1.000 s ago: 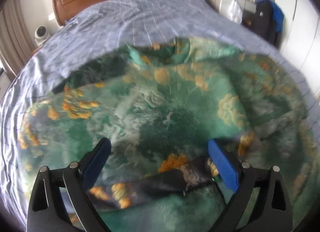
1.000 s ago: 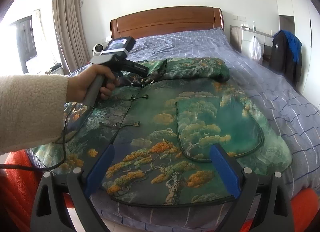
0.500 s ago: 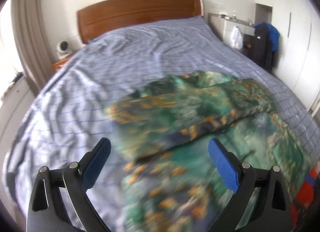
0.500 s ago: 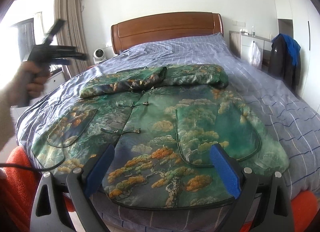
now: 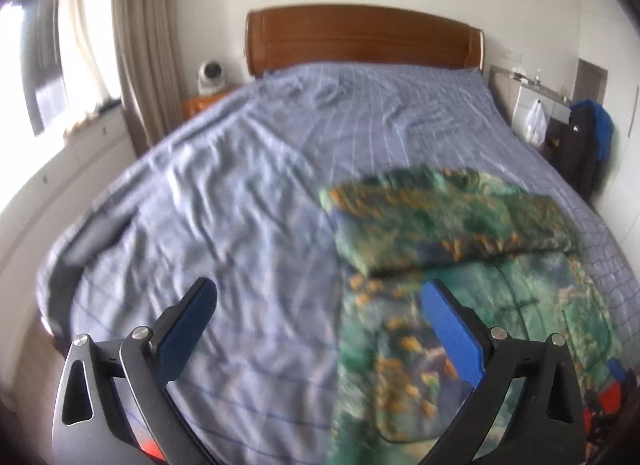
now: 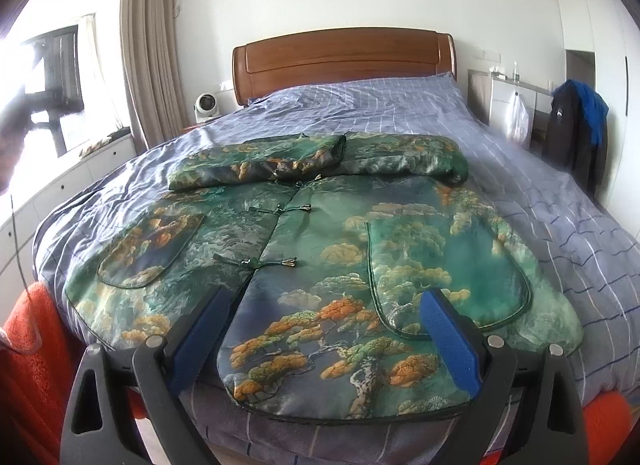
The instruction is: Fold large clothes
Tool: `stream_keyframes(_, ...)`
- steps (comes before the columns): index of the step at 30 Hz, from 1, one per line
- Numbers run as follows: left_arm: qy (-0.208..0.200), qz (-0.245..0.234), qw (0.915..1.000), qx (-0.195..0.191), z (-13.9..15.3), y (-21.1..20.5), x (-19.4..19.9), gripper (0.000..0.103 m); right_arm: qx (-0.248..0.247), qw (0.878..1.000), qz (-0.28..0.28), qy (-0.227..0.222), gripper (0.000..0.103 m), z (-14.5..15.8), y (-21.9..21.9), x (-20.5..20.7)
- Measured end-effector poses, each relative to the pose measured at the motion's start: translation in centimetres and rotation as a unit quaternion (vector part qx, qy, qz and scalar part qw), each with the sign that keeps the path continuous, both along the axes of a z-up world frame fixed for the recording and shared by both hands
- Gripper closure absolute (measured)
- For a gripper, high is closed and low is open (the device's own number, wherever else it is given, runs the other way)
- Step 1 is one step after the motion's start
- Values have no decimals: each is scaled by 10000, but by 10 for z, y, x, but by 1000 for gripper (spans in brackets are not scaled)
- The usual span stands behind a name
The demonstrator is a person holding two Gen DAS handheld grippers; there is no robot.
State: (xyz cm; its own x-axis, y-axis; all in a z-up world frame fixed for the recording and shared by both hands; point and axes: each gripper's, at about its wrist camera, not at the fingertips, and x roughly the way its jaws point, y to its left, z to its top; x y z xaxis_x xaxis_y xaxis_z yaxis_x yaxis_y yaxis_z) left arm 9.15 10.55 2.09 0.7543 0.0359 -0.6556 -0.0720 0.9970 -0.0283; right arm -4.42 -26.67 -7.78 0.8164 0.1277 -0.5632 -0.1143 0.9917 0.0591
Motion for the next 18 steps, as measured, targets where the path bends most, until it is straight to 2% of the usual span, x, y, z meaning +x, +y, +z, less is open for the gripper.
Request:
stream_keyframes(5,391,29,9973,-624,-40,-12,-12,1,-90,10000,0,-3,8,0,1,-2)
stream_keyframes(18,495,-122,9960,-728,-53,-34,-20,1,-170,9998,45,-37,8,0,5,-3)
